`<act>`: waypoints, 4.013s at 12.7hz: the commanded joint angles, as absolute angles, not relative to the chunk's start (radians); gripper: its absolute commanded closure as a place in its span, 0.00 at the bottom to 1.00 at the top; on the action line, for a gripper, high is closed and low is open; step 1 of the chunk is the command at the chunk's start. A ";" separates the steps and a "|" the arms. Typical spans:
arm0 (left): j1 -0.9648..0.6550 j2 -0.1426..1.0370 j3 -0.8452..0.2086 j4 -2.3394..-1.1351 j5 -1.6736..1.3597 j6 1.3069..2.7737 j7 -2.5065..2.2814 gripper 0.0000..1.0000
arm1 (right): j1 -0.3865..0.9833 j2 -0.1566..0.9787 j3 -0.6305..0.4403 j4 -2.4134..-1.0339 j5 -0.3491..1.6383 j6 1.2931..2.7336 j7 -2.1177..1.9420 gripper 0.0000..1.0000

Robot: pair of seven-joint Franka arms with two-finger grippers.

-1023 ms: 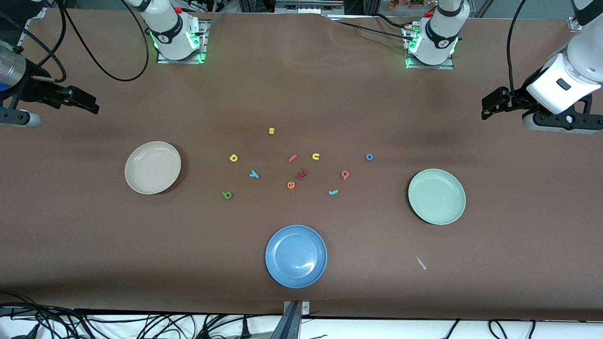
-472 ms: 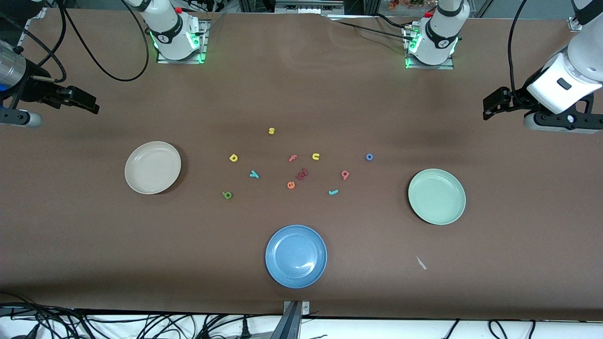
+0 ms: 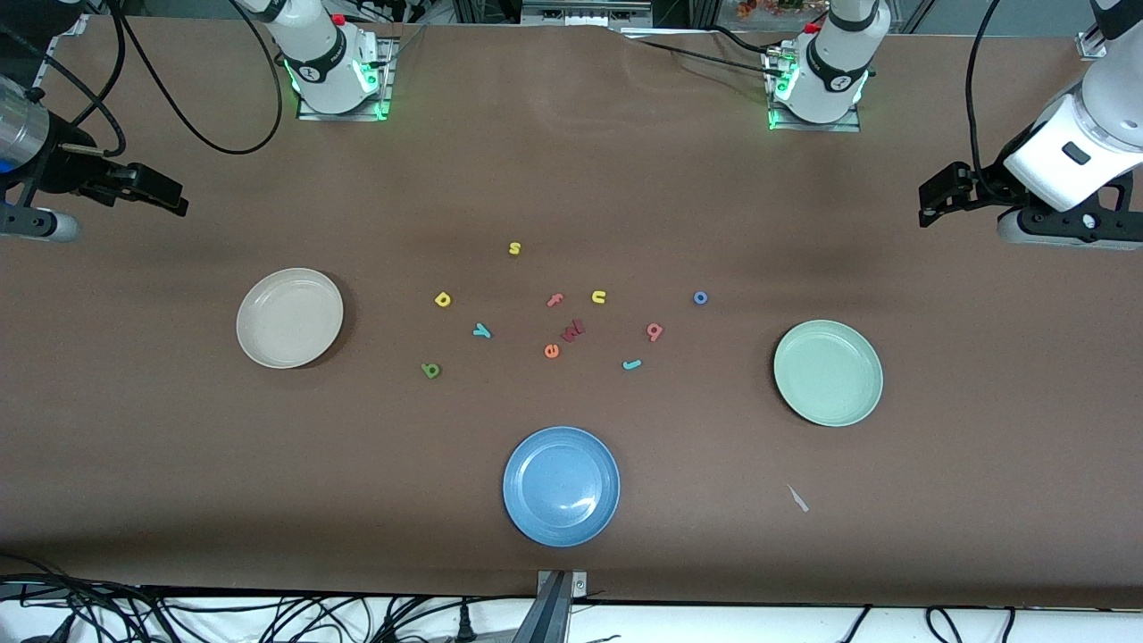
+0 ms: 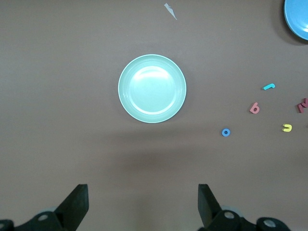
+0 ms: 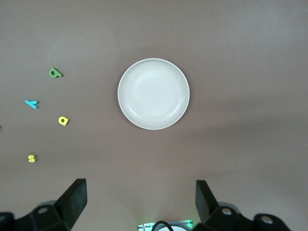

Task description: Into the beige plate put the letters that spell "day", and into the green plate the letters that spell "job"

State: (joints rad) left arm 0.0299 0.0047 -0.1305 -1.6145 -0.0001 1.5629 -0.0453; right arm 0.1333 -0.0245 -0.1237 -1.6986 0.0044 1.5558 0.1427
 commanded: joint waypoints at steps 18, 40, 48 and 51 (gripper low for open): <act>0.029 0.021 -0.133 -1.589 0.023 1.554 -0.023 0.00 | 0.149 -0.023 -0.127 -1.686 0.006 1.542 0.175 0.00; 0.009 0.149 -0.316 -1.557 0.009 1.543 0.061 0.00 | 0.156 -0.008 -0.097 -1.697 0.006 1.549 0.163 0.00; -0.026 0.347 -0.446 -1.443 0.026 1.641 0.095 0.00 | 0.167 0.035 0.046 -1.720 0.012 1.611 0.278 0.00; -0.066 0.434 -0.448 -1.447 0.078 1.730 0.095 0.00 | 0.198 0.055 0.046 -1.746 0.012 1.595 0.281 0.00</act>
State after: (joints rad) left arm -0.0445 0.3633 -0.4412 -1.4868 0.0299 1.7076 0.0745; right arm 0.1859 0.0545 0.0463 -1.7190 0.0047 1.5927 0.2668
